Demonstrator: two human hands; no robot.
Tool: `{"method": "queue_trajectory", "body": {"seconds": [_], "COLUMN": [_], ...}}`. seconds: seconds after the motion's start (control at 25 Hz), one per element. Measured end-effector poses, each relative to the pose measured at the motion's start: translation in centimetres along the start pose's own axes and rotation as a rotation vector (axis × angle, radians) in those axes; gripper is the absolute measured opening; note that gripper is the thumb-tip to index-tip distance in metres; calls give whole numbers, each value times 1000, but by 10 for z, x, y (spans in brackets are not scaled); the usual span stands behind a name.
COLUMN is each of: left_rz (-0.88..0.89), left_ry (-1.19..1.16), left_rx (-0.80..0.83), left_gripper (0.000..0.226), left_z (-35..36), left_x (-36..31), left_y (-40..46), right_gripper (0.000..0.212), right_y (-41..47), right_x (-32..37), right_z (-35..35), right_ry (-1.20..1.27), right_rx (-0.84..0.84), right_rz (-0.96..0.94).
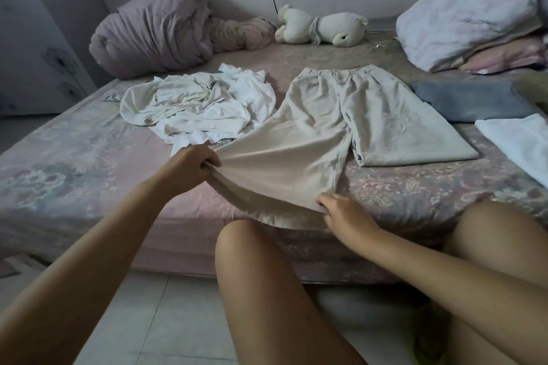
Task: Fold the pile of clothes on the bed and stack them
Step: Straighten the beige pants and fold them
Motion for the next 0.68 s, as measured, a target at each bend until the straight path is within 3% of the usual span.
{"method": "queue_trajectory", "body": {"seconds": [0.12, 0.28, 0.4, 0.56, 0.68], "left_rz": [-48, -306, -285, -123, -61], "left_ry": [-5, -172, -181, -94, -72], "left_rx": [6, 48, 117, 169, 98], "left_gripper": [29, 34, 38, 28, 32], "left_z": [-1, 4, 13, 28, 32], "left_x": [10, 32, 44, 48, 43], "left_y": [-5, -18, -27, -39, -36], "right_gripper": [29, 24, 32, 20, 40], "right_y": [-16, -33, -35, -38, -36], "right_x": [9, 16, 12, -3, -11], "right_z": [-8, 4, 4, 7, 12], "right_ry": [-13, -121, -8, 85, 43], "right_rx": [-4, 11, 24, 6, 24], "right_rz": [-113, -310, -362, -439, -498]}}
Point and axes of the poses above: each hand's wrist, its own y-axis towards the middle knuckle, its own z-axis out of the palm, x = y × z, the point moved 3 cm from there along y, towards the middle knuckle, and after that the axes turned 1 degree about z, right-handed, at the moved point
